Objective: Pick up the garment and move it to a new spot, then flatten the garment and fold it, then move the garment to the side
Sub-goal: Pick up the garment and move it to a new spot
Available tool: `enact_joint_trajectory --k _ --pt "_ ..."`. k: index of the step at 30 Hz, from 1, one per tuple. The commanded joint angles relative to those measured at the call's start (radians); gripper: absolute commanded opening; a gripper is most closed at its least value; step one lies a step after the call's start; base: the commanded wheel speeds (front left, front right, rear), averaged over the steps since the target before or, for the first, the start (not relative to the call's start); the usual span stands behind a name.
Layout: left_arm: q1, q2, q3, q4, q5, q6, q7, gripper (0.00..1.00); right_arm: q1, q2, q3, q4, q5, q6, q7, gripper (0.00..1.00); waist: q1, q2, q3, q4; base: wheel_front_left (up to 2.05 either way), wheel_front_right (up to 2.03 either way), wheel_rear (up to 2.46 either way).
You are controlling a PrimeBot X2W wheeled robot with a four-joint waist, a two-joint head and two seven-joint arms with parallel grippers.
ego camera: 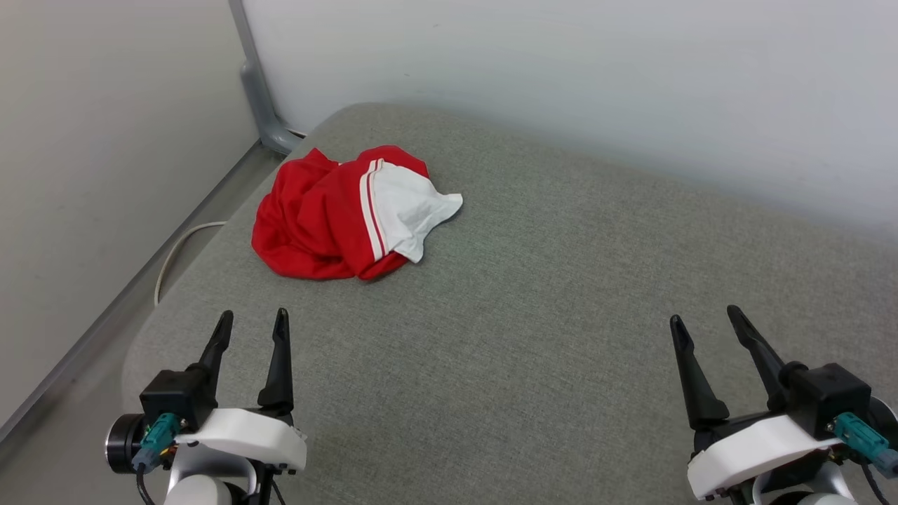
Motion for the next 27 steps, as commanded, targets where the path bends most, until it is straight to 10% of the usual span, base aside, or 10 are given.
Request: enact_joint_trajectory --k 1,15,27 --pt "-0.02 -0.002 0.002 0.004 -0.007 -0.001 -0.003 1.0 -0.02 -0.004 -0.003 -0.006 0.008 -0.001 0.006 1.0 0.0 0.0 0.017 -0.014 0.0 0.0 0.0" --pt "-0.374 0.098 0.021 0.24 -0.175 -0.002 0.1 1.0 -0.111 -0.073 -0.009 -0.072 0.017 -0.001 0.059 1.0 0.0 0.0 0.27 -0.147 0.0 0.0 0.0" --pt "-0.662 0.303 -0.058 0.452 -0.388 -0.001 0.497 1.0 -0.234 -0.11 0.016 -0.089 0.04 -0.001 0.051 1.0 0.0 0.0 0.467 -0.245 0.0 0.0 0.0"
